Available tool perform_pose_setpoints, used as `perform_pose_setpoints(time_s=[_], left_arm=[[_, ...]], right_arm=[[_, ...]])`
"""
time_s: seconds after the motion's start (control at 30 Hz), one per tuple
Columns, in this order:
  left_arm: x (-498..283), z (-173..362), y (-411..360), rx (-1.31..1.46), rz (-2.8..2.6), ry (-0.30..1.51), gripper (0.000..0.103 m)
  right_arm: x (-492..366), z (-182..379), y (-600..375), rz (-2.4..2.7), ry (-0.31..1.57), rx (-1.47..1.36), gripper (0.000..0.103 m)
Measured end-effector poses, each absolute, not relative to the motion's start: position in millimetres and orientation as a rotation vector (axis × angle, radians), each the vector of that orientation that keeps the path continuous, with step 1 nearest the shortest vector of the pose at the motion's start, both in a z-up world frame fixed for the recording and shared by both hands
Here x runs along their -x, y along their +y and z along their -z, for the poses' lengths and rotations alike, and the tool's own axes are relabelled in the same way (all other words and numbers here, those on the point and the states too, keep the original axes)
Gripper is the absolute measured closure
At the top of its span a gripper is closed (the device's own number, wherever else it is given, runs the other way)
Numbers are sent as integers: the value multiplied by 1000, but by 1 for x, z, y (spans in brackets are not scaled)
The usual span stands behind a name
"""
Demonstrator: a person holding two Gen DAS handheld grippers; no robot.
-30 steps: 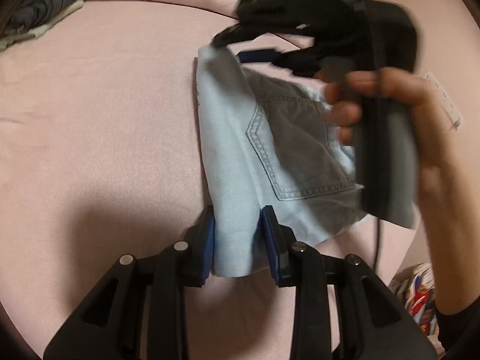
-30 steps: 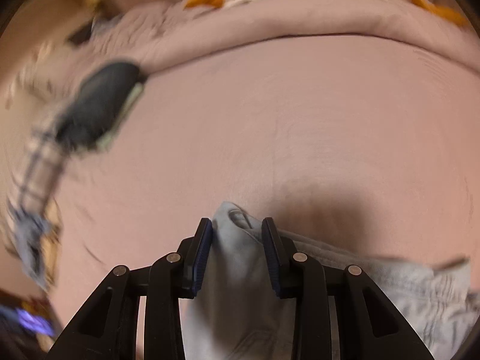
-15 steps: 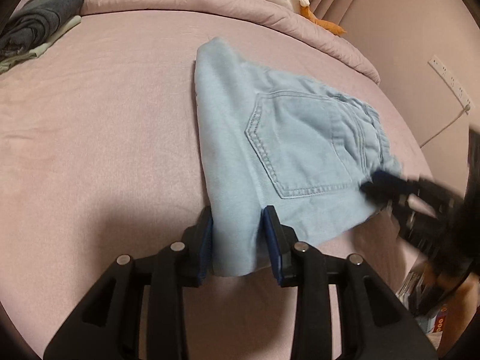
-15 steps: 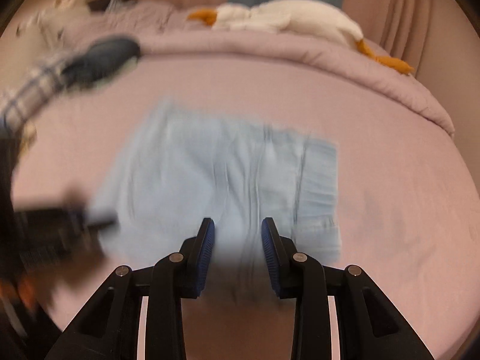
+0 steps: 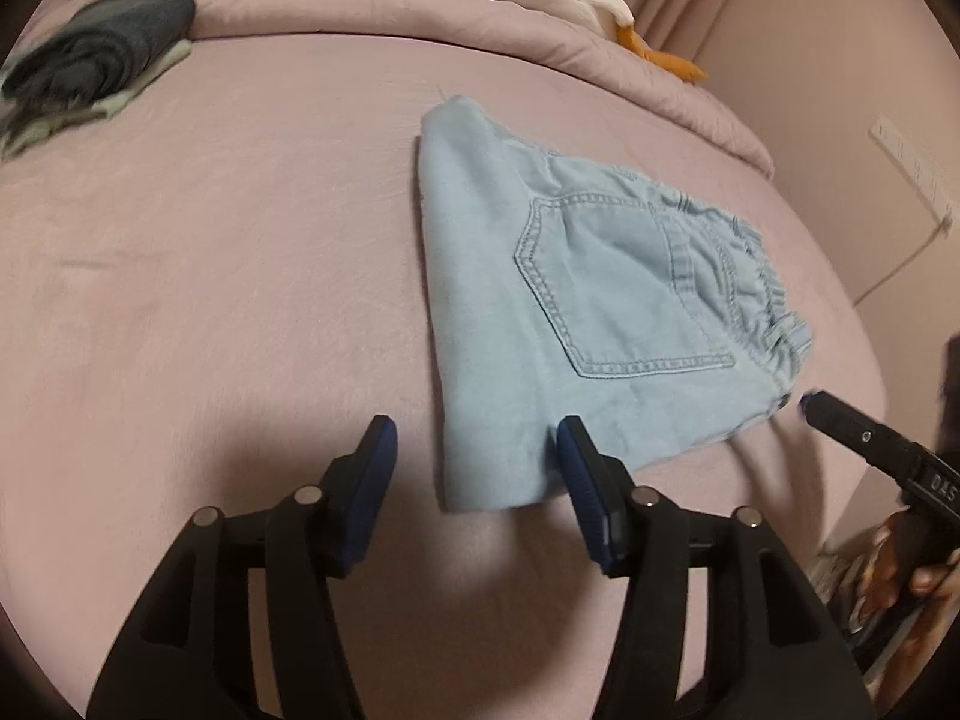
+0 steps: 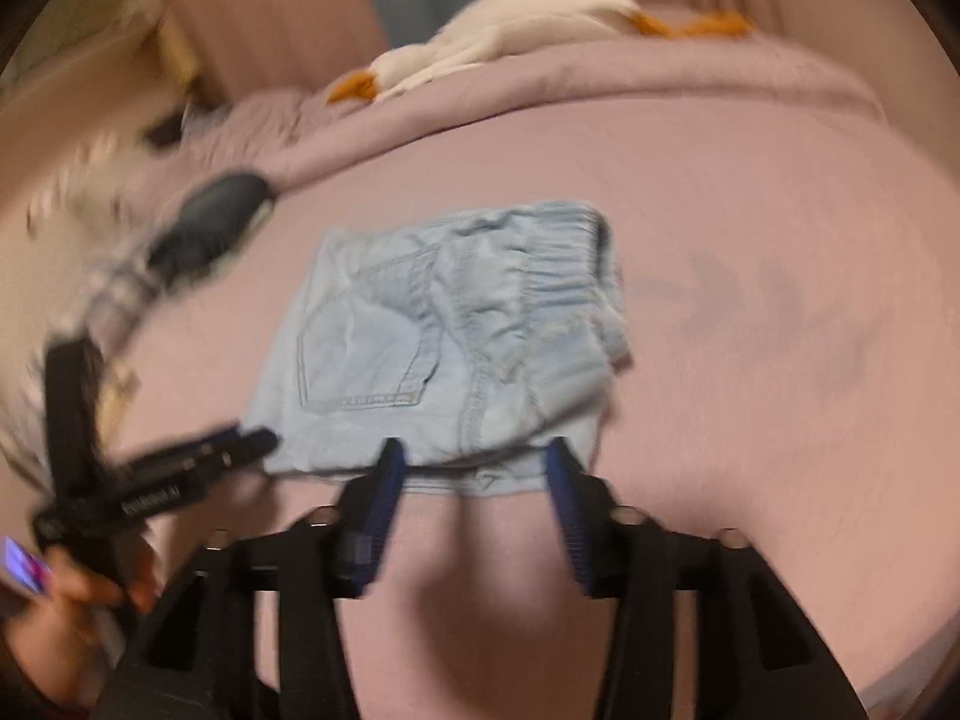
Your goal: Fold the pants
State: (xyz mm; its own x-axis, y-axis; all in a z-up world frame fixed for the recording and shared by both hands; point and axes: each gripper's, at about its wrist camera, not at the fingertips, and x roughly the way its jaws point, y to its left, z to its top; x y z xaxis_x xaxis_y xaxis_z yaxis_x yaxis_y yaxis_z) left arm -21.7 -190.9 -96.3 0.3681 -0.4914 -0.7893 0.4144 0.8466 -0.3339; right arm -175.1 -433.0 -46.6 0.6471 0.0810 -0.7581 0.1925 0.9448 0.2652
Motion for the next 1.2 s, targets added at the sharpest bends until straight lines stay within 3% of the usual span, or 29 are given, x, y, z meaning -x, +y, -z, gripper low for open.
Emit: perform_pose_setpoints(time_s=[0.13, 0.37, 1.2], left_arm=[[12, 101, -171, 308, 643, 1114, 37], [1, 105, -158, 480, 674, 1186, 37], [-23, 108, -195, 330, 722, 1155, 35]], right_arm=[[191, 66, -468, 37, 859, -655, 34], [198, 94, -491, 8, 837, -915, 31], [134, 93, -482, -22, 890, -773, 30]])
